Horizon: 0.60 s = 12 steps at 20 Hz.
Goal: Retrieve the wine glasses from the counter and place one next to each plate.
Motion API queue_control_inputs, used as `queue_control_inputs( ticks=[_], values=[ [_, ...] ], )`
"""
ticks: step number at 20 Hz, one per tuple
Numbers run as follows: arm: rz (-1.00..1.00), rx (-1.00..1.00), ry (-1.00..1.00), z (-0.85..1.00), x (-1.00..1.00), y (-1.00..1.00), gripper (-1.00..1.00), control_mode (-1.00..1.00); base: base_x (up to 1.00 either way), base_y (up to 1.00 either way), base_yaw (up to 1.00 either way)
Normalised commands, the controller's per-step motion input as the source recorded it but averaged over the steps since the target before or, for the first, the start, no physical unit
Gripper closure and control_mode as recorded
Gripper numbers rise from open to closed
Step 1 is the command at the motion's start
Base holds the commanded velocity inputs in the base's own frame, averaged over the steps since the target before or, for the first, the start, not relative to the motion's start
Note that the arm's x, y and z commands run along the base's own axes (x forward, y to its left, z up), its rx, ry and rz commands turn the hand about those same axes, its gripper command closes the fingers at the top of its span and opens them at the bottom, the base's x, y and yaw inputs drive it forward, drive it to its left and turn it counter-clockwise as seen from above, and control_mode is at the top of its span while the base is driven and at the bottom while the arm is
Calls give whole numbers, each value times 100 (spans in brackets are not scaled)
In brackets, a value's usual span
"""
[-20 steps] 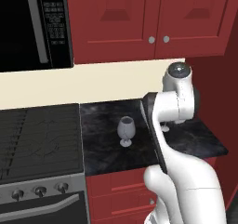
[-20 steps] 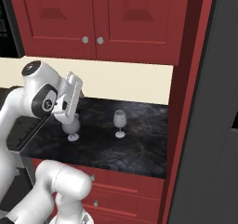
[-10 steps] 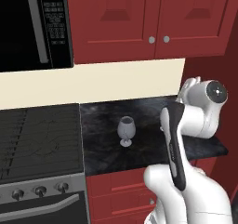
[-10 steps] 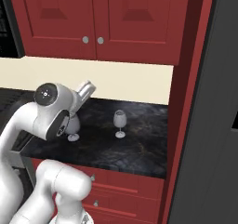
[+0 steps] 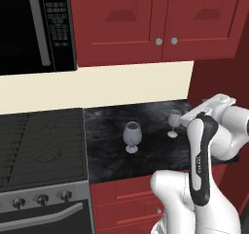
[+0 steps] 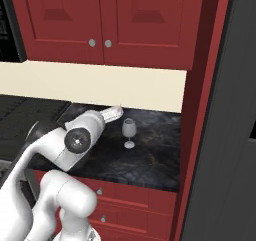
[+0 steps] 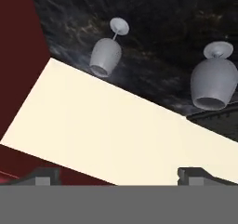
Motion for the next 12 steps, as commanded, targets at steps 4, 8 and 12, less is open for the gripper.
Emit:
queue_control_inputs(
  ticks=[4,8,12],
  values=[
    [4,40,-4,-15,0,-52,-100,-100,0,0,0],
    [8,28,3,-33,10,-45,-100,-100,0,0,0],
    [2,20,9,-46,14,-26,-100,-100,0,0,0]
  ],
)
